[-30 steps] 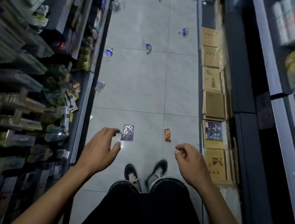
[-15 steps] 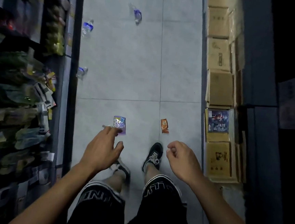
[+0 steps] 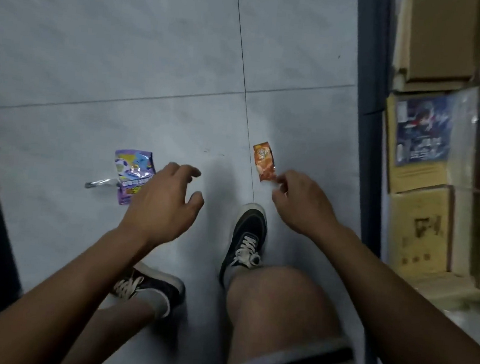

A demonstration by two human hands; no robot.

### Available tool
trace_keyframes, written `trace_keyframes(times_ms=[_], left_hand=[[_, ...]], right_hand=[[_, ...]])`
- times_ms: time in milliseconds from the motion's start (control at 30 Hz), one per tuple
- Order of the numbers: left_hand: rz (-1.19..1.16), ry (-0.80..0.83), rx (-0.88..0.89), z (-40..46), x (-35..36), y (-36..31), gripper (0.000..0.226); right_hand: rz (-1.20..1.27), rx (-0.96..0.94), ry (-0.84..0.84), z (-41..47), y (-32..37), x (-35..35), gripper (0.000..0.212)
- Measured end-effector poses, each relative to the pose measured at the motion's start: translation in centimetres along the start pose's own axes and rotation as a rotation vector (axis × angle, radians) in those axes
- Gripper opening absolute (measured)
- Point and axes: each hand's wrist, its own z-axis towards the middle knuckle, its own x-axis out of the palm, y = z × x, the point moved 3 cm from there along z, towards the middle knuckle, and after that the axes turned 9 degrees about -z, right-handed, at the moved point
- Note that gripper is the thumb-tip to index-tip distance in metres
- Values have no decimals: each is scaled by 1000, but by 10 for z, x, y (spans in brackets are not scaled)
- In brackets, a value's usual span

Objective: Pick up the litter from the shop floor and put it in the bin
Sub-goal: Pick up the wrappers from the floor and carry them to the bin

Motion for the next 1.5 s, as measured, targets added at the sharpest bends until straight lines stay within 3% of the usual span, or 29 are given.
trace_keyframes(times_ms=[200, 400, 467, 800, 1067, 1133, 1200, 1267, 1500], left_hand=[[35, 23, 67, 93, 86, 89, 41], [35, 14, 73, 155, 132, 146, 45], [16, 0, 51, 162, 137, 156, 45], [-35, -107, -81, 129, 133, 197, 44], [9, -468, -278, 117, 101, 257, 38], [101, -529, -349, 111, 96, 275, 60], [157, -493, -466, 109, 96, 293, 93], [133, -431, -567, 110, 100, 306, 112], [-70, -464, -557, 111, 115, 300, 98]], right_hand=[[-66, 98, -77, 106, -31, 119, 43], [-128, 168, -197, 177, -47, 185, 103], [-181, 161, -214, 189, -47, 190, 112], [-260, 27, -223, 190, -8, 189, 81], [-296, -277, -230, 189, 78, 209, 50], [-320, -348, -220, 182, 96, 215, 51], [-351, -422, -206, 178, 108, 223, 54], [-356, -464, -179, 176, 115, 230, 56], [-362, -504, -126, 162, 116, 235, 69]])
